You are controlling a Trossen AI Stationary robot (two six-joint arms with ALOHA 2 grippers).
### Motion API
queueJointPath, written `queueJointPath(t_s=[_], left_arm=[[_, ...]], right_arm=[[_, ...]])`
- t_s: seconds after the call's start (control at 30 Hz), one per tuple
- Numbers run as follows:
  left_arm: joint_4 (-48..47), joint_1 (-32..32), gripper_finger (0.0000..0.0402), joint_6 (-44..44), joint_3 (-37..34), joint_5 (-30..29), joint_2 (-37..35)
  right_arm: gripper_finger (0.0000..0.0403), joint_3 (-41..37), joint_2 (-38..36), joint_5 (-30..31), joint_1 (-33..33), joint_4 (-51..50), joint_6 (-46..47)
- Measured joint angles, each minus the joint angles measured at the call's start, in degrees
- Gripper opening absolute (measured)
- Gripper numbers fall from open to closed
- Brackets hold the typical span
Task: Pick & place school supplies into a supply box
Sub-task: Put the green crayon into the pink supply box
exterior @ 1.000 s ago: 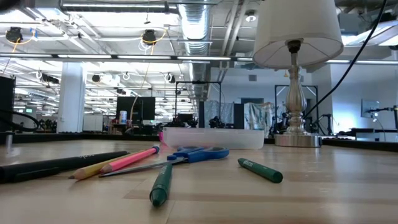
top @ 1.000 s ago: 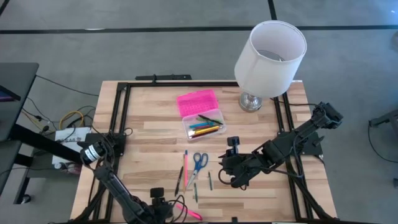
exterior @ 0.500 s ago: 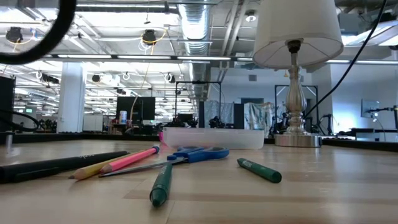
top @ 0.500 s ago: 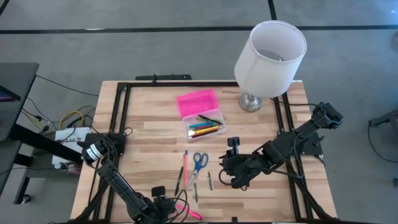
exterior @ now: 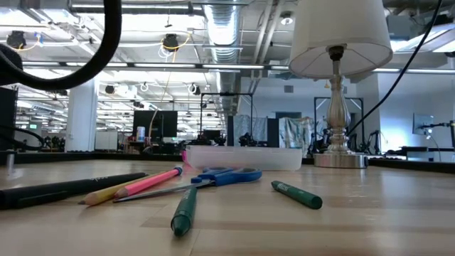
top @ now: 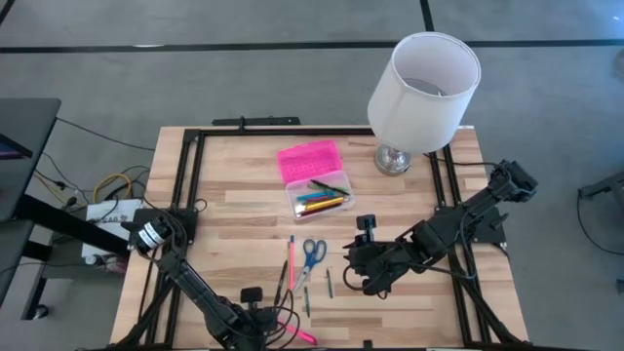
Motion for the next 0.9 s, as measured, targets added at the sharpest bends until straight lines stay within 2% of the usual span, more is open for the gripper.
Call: queueJointPath(t_s=[0.27,0.57,0.77,0.9], left_arm=[[-10.6,3.4,0.0016,3.0,-0.1,-3.6,0.1],[-21.9,8.5,0.0010,6.2,-0.4,-11.7,0.8],[-29.8,11.4,0.0007,5.6,2.1,-16.1,0.6],[-32.4,12.8,0.0008,6.1,4.5,-21.5,0.3]], right_arm=[[0.0095,0.0,0.0,-0.1,0.0,0.0,1.0],[0.0095,0.0,0.0,-0.1,0.0,0.0,1.0],[0.0095,0.0,0.0,-0.3,0.0,0.0,1.0],[0.0095,0.0,0.0,-0.3,0.0,-0.1,1.5]])
